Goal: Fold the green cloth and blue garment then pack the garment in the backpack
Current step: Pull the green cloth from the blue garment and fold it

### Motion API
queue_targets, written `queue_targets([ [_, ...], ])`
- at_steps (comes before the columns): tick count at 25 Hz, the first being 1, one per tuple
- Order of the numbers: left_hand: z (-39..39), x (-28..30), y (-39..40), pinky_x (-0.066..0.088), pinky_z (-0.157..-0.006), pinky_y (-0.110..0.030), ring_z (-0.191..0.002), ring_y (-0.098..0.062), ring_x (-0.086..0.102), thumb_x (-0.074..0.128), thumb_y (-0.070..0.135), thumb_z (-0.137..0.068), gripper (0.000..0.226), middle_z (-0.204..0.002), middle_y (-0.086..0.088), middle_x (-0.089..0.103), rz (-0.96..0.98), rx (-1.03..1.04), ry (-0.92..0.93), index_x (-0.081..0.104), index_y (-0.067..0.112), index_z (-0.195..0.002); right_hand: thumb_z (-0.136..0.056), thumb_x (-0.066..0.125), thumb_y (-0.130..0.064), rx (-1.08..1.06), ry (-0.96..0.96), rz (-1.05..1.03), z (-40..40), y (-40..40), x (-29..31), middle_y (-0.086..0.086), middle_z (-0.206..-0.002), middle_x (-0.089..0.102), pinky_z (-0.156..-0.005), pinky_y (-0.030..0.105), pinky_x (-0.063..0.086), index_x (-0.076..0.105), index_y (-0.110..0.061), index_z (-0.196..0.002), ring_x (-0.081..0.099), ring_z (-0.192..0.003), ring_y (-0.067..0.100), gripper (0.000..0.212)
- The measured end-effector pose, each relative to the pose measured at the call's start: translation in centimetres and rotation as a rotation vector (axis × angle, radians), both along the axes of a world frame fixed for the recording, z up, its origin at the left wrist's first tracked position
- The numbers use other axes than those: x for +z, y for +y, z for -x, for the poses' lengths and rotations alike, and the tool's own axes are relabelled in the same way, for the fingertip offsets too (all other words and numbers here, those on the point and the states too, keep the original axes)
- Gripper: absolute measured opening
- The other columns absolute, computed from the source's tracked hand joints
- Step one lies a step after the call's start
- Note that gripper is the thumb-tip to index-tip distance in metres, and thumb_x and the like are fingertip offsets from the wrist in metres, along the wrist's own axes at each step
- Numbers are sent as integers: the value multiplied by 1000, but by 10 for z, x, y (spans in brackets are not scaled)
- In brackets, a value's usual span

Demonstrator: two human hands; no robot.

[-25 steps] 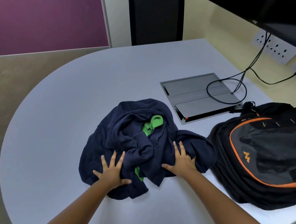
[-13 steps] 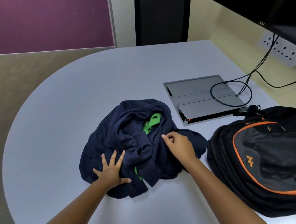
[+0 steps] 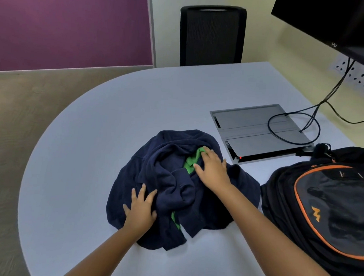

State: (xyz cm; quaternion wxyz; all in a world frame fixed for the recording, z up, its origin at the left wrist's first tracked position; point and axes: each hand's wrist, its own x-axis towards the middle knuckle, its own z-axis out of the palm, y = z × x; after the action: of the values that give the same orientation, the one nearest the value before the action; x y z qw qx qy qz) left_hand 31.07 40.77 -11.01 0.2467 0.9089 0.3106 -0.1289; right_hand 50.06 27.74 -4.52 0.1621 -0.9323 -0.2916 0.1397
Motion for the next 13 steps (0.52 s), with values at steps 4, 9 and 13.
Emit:
queue_targets([
  [4, -21, 35, -13, 17, -114, -55, -146, -25, 3, 47, 21, -93, 58, -156, -7, 12, -64, 75, -407, 24, 23, -145, -94, 52, -18, -74, 138, -564, -6, -12, 49, -1, -150, 33, -107, 10, 18, 41, -8, -140, 30, -137, 10, 48],
  [9, -43, 60, -20, 37, -106, -44, -138, -28, 30, 43, 36, -96, 62, -158, -9, -1, 204, 112, -409, 13, 24, -149, -93, 52, -8, -52, 198, -1071, -4, -15, 152, 2, -140, 43, -110, 31, 37, 47, -5, -134, 41, -130, 12, 41],
  [13, -44, 54, 4, 34, -104, -54, -136, -36, 29, 43, 41, -94, 53, -157, -15, 2, 75, 88, -76, 32, 20, -142, -88, 57, -20, 71, 305, -1492, 1, -25, 220, 11, -141, 45, -102, 34, 44, 51, -20, -127, 50, -124, 20, 40],
])
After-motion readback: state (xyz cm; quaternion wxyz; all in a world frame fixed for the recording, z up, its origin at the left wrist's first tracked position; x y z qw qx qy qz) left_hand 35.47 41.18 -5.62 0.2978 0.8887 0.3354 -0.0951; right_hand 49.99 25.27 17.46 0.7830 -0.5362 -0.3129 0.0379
